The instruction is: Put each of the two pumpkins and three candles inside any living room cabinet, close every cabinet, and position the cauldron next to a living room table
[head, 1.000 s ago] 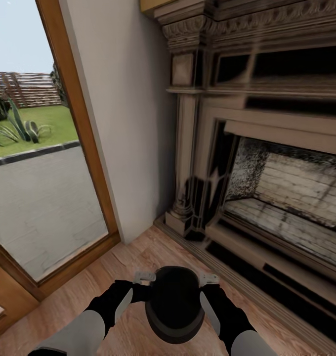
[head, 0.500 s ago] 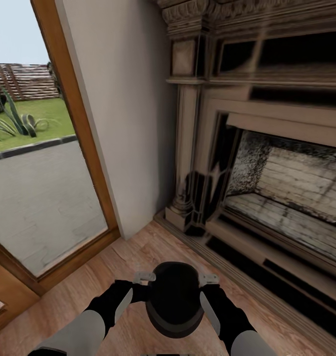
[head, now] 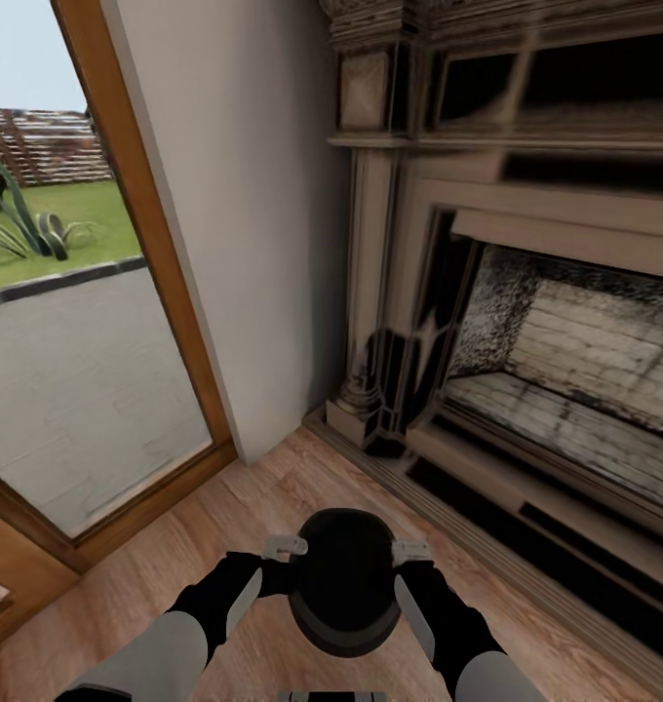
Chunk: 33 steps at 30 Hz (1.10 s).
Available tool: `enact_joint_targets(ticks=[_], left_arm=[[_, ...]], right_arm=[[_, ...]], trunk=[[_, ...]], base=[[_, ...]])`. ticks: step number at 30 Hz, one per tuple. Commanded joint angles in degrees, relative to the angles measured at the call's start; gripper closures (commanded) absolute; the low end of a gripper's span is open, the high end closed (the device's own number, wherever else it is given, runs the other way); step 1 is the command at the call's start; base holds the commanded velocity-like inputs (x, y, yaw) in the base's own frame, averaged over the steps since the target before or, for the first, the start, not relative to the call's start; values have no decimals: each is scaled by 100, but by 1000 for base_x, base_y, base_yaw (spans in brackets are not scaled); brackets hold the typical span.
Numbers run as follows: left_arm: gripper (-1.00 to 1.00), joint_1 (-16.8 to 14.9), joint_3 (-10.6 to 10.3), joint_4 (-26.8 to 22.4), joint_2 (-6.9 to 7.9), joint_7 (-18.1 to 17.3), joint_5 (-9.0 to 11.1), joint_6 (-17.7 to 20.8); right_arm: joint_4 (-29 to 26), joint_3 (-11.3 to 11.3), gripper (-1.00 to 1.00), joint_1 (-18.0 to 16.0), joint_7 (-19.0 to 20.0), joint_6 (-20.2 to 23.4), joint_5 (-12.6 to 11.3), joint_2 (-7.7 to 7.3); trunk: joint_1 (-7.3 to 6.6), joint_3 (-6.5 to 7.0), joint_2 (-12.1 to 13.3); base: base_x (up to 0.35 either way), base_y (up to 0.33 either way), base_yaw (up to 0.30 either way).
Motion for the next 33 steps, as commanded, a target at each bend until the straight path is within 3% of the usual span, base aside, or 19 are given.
enact_joint_targets(ticks=[1,33], left_arm=[[-100,-1,-28,-10,4,-1,24,31],[-100,-1,-28,-10,4,-8,24,31]], right_arm=[[-8,23,-100,-2,-52,21,-60,-3],[1,-52,-100,1,-52,12,-60,-38]], trunk=[[1,-28,-4],[11,-116,-9]], base=[[0,0,0],[0,0,0]])
